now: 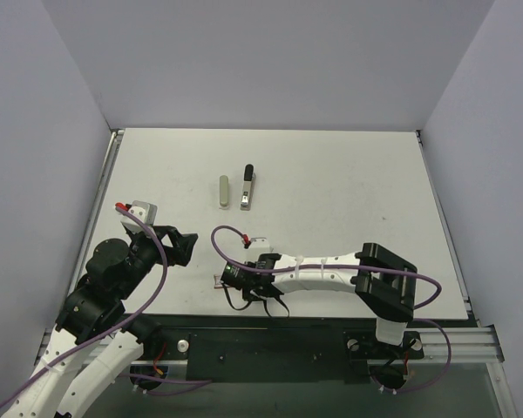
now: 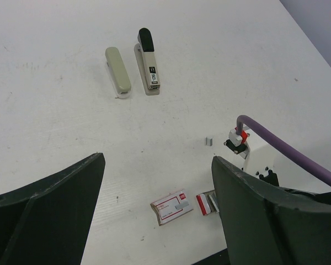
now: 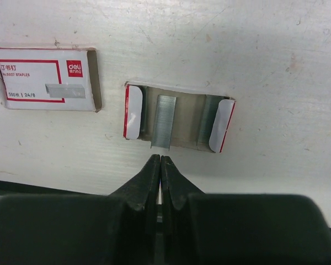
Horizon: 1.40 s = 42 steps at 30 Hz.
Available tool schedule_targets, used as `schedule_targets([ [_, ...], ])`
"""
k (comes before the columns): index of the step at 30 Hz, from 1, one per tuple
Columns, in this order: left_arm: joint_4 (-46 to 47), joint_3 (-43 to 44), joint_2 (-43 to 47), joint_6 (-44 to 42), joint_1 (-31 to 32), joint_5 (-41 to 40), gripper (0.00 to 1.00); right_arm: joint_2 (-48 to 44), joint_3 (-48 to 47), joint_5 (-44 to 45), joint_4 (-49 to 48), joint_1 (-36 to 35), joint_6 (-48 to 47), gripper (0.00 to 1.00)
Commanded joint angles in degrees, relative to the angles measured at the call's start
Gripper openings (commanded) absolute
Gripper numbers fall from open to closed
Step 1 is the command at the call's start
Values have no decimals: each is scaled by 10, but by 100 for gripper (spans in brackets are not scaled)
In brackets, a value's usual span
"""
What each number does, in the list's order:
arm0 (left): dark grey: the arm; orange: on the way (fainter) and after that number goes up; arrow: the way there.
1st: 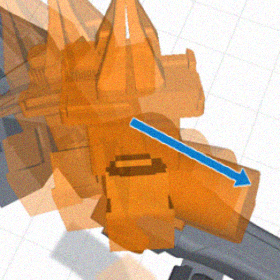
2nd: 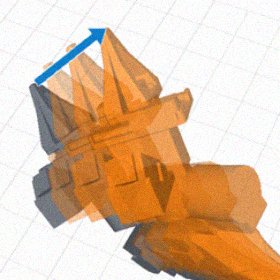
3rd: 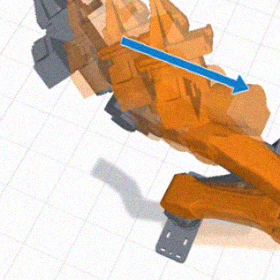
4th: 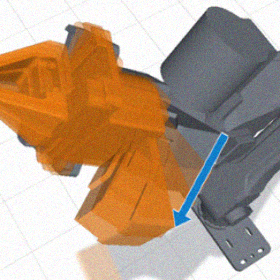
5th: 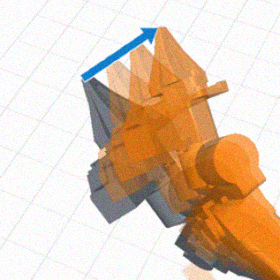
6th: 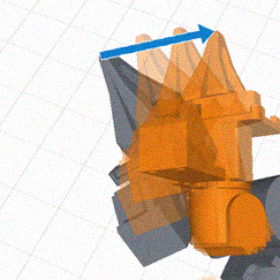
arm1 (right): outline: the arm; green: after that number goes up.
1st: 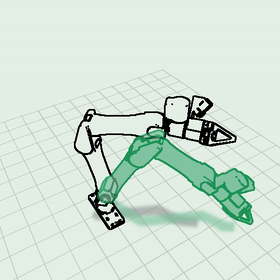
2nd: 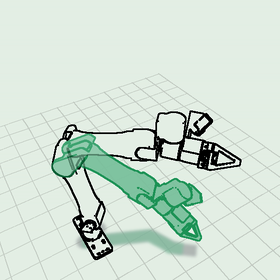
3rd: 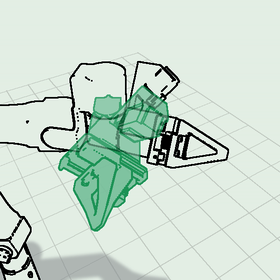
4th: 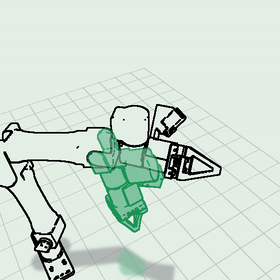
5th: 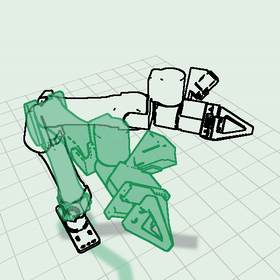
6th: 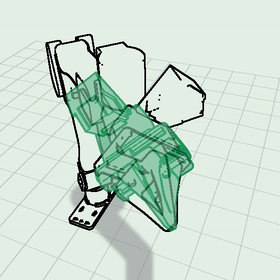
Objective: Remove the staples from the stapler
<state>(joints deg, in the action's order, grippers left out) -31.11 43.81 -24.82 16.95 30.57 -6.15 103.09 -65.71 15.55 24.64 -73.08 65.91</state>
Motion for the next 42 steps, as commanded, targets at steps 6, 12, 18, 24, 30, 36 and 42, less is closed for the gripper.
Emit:
schedule_targets([
  [6,26,2,2,2,-3,3,89,15,-18,14,27,10,-3,0],
  [12,27,2,2,1,-3,4,89,12,-20,32,27,10,0,0],
  [18,27,1,1,2,-3,4,89,-3,-21,42,24,4,-3,0],
  [24,27,1,0,2,-3,4,89,-40,-11,56,24,-3,-4,0],
  [30,27,1,0,2,-3,4,89,-68,-2,75,27,2,-6,3],
  [36,26,2,-1,2,-3,3,89,-58,0,77,28,13,-4,3],
  [42,26,2,-4,2,-4,3,89,-45,5,80,28,21,1,0],
])
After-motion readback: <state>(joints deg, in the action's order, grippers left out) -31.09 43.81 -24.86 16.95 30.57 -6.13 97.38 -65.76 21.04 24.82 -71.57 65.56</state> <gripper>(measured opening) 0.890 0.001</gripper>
